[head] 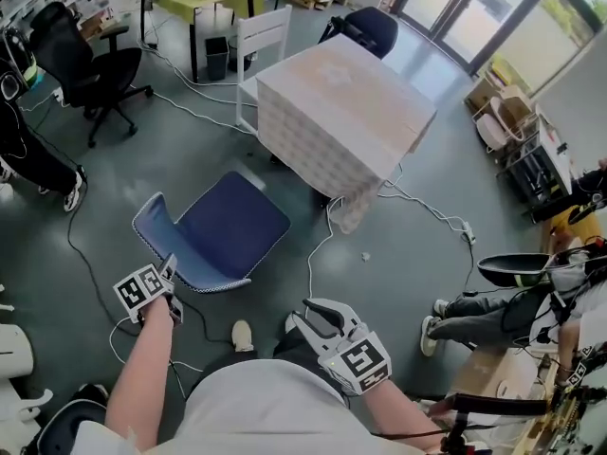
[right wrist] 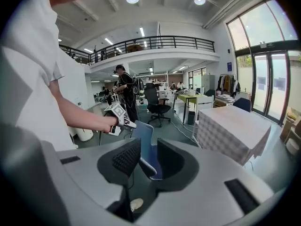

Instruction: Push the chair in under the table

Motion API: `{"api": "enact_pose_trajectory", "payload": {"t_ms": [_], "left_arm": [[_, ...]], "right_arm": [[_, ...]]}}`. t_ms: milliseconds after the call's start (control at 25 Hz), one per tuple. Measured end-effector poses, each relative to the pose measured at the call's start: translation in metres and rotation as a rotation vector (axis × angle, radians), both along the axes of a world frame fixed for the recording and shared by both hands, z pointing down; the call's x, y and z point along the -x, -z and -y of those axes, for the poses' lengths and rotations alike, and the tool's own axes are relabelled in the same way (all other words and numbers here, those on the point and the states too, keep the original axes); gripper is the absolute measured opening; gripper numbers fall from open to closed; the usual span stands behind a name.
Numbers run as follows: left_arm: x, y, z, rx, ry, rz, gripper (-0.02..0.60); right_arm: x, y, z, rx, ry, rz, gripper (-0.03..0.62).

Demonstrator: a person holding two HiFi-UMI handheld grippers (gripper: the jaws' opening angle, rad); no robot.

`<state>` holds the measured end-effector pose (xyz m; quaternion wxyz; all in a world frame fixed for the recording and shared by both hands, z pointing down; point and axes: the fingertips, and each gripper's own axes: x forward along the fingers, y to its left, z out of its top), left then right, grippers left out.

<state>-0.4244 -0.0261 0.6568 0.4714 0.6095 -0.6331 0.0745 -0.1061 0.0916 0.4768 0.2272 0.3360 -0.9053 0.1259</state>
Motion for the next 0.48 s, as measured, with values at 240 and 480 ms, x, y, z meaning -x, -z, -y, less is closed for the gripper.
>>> {"api": "enact_pose_trajectory", "payload": {"t_ms": [240, 480], "left_arm": [[0.008, -0.066, 0.023, 0.143, 0.113, -0.059, 0.339], [-0.014, -0.089, 0.025, 0.283, 0.095, -0.081, 0.213]], "right_arm": [[-0.003, -0.005, 0.053, 0.011, 0.058, 0.012, 0.107], [-0.038, 0.0, 0.115, 0.003, 0.078, 0.023, 0.107]]}}
